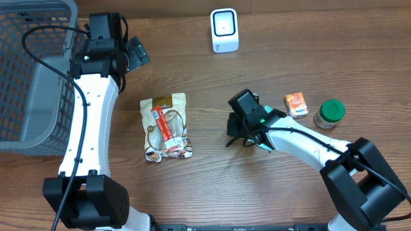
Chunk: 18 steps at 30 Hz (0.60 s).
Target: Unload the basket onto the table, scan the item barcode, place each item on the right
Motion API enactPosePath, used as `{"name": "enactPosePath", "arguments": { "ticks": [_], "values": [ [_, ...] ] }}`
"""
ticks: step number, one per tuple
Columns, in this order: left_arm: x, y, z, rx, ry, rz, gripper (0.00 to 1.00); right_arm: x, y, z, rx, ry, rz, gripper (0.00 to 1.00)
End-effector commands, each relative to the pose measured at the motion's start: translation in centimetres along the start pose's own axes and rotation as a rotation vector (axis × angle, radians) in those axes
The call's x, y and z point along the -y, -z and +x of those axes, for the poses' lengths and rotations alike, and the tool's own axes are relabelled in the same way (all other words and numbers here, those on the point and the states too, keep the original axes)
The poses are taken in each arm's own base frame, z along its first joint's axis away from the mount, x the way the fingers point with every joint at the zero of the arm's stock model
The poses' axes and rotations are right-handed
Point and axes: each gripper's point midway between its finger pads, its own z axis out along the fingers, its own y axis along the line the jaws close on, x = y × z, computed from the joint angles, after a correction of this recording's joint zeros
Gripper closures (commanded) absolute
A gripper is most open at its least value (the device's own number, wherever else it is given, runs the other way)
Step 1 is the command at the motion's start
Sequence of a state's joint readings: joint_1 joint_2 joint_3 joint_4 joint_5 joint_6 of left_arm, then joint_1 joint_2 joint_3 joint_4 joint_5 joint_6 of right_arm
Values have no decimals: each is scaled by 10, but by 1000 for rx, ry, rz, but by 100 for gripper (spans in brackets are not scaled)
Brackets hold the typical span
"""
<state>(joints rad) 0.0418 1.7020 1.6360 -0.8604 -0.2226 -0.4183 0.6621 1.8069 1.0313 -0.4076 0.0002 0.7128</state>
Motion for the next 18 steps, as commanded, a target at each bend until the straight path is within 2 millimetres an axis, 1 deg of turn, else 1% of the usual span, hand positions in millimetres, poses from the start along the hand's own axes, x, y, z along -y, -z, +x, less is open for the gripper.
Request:
{"name": "enactPosePath", "arguments": {
  "ticks": [1, 4, 11, 16, 18],
  "values": [
    [-4, -3, -1, 4, 2, -23, 0, 19, -3, 1, 26, -71, 86, 96],
    [-4, -3, -1, 4, 2, -23, 0, 35, -1, 2, 43, -101, 162, 96],
    [-4, -3, -1, 4, 2, -23, 0, 52, 4, 2, 21, -143, 224, 96],
    [-4, -3, -1, 4, 2, -23, 0, 63, 18, -1, -23, -160, 291, 96],
    [-4, -3, -1, 4, 2, -23, 0, 76, 25, -4, -18, -162, 355, 96]
  ]
}}
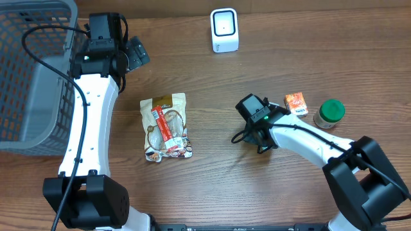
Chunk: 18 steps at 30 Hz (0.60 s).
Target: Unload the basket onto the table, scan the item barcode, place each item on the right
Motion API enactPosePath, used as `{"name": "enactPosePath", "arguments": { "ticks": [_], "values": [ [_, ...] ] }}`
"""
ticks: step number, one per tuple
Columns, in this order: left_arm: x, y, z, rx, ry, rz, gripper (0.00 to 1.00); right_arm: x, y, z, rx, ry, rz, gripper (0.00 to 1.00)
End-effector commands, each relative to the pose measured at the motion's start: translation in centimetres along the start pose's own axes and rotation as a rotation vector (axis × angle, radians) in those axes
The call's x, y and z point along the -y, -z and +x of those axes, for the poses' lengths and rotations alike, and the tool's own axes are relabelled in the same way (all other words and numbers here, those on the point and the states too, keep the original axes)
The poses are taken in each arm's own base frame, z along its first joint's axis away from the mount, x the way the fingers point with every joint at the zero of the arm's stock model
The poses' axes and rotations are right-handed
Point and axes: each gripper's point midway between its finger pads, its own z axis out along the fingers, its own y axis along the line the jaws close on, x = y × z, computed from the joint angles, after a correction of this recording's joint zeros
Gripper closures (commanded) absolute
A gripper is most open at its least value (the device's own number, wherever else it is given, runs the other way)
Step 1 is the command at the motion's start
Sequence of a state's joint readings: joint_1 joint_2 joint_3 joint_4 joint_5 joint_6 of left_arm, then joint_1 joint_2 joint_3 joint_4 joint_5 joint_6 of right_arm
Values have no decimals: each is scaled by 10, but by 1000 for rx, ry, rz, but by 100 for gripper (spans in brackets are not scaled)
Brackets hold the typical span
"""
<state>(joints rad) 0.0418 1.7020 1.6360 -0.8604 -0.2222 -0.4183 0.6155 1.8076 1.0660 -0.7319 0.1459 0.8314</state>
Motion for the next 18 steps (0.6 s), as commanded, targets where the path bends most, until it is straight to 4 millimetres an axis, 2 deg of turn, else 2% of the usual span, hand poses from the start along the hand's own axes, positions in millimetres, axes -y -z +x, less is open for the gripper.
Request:
{"name": "enactPosePath", "arguments": {
  "ticks": [1, 6, 11, 18],
  "values": [
    [-4, -3, -1, 4, 2, -23, 0, 7, 9, -22, 63, -30, 47, 96],
    [-4, -3, -1, 4, 2, -23, 0, 12, 8, -27, 56, -40, 46, 96],
    [-4, -3, -1, 4, 2, -23, 0, 0, 8, -30, 57, 47, -9, 94],
    [-4, -3, -1, 4, 2, -23, 0, -12, 9, -45, 123, 33, -55, 95]
  ]
}}
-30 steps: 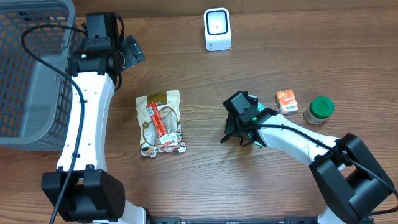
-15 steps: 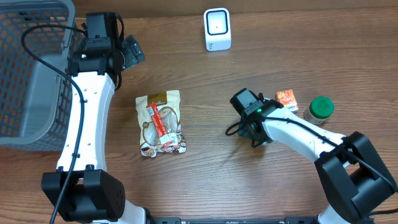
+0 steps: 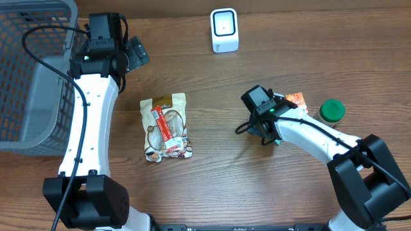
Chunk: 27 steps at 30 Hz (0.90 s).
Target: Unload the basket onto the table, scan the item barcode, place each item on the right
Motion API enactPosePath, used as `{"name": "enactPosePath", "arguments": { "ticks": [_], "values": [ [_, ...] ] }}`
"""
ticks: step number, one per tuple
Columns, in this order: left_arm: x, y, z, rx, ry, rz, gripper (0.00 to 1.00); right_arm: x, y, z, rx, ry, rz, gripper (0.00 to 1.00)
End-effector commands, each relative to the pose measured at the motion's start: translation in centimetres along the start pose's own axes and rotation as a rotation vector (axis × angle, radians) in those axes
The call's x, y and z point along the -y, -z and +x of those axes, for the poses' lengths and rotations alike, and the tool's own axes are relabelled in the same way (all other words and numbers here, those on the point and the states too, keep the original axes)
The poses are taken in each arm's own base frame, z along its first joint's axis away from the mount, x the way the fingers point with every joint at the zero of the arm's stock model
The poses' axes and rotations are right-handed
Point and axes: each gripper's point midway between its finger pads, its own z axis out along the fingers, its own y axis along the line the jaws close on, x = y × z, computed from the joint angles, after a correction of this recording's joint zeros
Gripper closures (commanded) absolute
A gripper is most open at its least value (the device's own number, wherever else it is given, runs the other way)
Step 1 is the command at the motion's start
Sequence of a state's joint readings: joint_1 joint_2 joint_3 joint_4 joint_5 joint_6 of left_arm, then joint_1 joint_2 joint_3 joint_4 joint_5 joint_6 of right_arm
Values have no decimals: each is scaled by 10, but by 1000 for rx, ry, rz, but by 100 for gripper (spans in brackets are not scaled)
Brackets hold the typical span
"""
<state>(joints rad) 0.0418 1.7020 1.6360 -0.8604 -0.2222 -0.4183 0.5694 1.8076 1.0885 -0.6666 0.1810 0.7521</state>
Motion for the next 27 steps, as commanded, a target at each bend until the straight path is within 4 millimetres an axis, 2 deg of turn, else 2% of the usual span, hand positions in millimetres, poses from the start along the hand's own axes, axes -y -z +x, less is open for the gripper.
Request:
{"name": "enactPosePath", "arguments": {
  "ticks": [1, 4, 14, 24, 27],
  "values": [
    [-4, -3, -1, 4, 2, -23, 0, -9, 4, -16, 55, 8, -24, 96],
    [-4, -3, -1, 4, 2, -23, 0, -8, 5, -25, 99, 2, -10, 96],
    [-4, -3, -1, 4, 2, -23, 0, 1, 5, -28, 125, 4, 36, 96],
    [-4, -3, -1, 4, 2, -23, 0, 0, 5, -28, 122, 23, 33, 96],
    [-4, -3, -1, 4, 2, -23, 0, -9, 4, -24, 96, 97, -11, 96]
  ]
}}
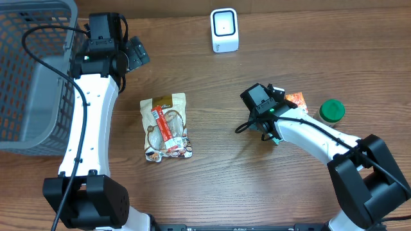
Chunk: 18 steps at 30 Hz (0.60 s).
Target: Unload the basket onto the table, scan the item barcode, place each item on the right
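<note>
A small orange box [297, 103] lies right of centre in the overhead view. My right gripper [277, 94] sits at its left edge, fingertips touching or nearly touching it. The wrist hides the jaws, so open or shut does not show. The white barcode scanner [224, 30] stands at the far middle. A flat snack bag [166, 127] lies left of centre. My left gripper [137, 53] hangs at the far left, beside the basket, with nothing seen in it. Its jaw state is unclear.
A grey mesh basket [26, 77] fills the left edge. A jar with a green lid [332, 111] stands just right of the orange box. The right arm stretches from the near right corner toward the box.
My right gripper has turned and moved slightly up toward the orange box's left edge. The box, the jar, the bag and the left arm are where they were.
My right gripper first stood well left of the orange box, near the table's middle. At each later moment it was further right and closer to the box, and now it sits at the box's left edge. Nothing else has moved.
</note>
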Motion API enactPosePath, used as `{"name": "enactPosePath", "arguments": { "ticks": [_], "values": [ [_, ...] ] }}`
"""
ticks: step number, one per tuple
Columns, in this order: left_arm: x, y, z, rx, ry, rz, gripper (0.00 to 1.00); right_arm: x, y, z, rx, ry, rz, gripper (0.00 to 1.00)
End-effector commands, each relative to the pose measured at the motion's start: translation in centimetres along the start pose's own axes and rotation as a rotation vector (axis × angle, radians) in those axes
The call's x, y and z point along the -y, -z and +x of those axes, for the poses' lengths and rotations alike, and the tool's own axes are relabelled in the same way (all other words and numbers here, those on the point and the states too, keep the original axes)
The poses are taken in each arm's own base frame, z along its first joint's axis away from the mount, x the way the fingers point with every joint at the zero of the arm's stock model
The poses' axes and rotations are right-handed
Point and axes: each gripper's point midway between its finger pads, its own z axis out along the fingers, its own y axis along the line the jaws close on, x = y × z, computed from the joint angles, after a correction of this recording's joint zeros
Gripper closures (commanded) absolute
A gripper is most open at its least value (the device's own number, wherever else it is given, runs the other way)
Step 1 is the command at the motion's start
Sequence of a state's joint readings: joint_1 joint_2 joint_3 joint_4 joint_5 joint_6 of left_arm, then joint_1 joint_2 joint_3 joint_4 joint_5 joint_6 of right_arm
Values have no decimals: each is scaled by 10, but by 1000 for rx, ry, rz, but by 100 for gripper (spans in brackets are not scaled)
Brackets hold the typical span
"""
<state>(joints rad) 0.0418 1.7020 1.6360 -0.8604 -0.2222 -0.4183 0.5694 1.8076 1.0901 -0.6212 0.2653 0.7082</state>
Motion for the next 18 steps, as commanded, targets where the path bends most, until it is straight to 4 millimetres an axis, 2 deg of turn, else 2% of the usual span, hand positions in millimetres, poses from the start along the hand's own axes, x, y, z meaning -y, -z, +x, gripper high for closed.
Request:
{"name": "enactPosePath", "arguments": {
  "ticks": [1, 7, 11, 18],
  "values": [
    [-4, -3, -1, 4, 2, -24, 0, -13, 3, -4, -6, 80, -56, 96],
    [-4, -3, -1, 4, 3, -24, 0, -16, -1, 2, -38, 83, -71, 96],
    [-4, -3, -1, 4, 2, -23, 0, -9, -10, 3, -43, 81, -33, 96],
    [-4, -3, -1, 4, 2, -24, 0, 2, -15, -2, -50, 47, -16, 96]
  ]
}}
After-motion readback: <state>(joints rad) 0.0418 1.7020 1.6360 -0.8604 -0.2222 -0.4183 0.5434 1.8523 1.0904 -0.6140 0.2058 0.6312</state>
